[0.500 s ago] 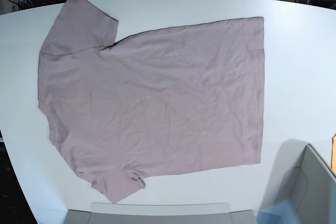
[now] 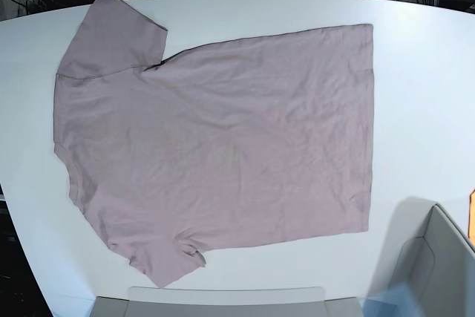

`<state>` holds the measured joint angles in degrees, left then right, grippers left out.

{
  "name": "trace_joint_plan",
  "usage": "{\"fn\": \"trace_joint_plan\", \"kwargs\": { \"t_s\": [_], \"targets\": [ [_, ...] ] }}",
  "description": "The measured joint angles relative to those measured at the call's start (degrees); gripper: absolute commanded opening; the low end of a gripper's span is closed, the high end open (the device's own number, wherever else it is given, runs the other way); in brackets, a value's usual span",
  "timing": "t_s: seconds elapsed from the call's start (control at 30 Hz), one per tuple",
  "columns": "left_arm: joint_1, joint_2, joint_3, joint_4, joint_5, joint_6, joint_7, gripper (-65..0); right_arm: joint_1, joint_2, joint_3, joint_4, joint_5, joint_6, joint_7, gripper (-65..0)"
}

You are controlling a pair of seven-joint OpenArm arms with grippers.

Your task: Fold the T-shirt properly

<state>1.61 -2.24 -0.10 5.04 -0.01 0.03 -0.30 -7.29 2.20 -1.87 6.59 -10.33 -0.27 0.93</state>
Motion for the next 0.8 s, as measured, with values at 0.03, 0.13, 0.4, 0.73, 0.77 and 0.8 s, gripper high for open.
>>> {"fn": "trace_joint_plan", "kwargs": {
  "t_s": [0.03, 0.13, 0.4, 0.73, 0.77, 0.8],
  "targets": [
    [0.0, -0.3, 0.0, 0.0, 0.0, 0.0, 0.0, -64.8, -0.4, 0.0, 0.0, 1.0, 0.0, 0.0, 0.1, -64.8],
    [0.7, -0.5, 0.0, 0.1, 0.0, 0.0, 0.0, -64.8, -1.4, 0.0, 0.0, 3.8, 0.0, 0.0, 0.4, -64.8],
    [1.4, -1.6, 0.0, 0.1, -0.2, 0.0, -3.4, -64.8, -4.0, 0.2, 0.0, 5.3, 0.0, 0.0, 0.0, -64.8],
    [3.6, -1.4, -0.3, 1.9, -0.2, 0.0, -9.6, -64.7, -4.4, 0.6, 0.0, 6.6, 0.0, 0.0, -0.2, -64.8],
    [4.3, -1.3, -0.3, 3.7, -0.2, 0.0, -9.4, -64.7, -4.5, 0.6, 0.0, 7.4, 0.0, 0.0, -0.2, -64.8],
    [5.0, -1.3, -0.3, 5.2, -0.2, 0.0, -9.4, -64.7, -4.5, 0.6, 0.0, 7.6, 0.0, 0.0, -0.1, -64.8]
  ]
}}
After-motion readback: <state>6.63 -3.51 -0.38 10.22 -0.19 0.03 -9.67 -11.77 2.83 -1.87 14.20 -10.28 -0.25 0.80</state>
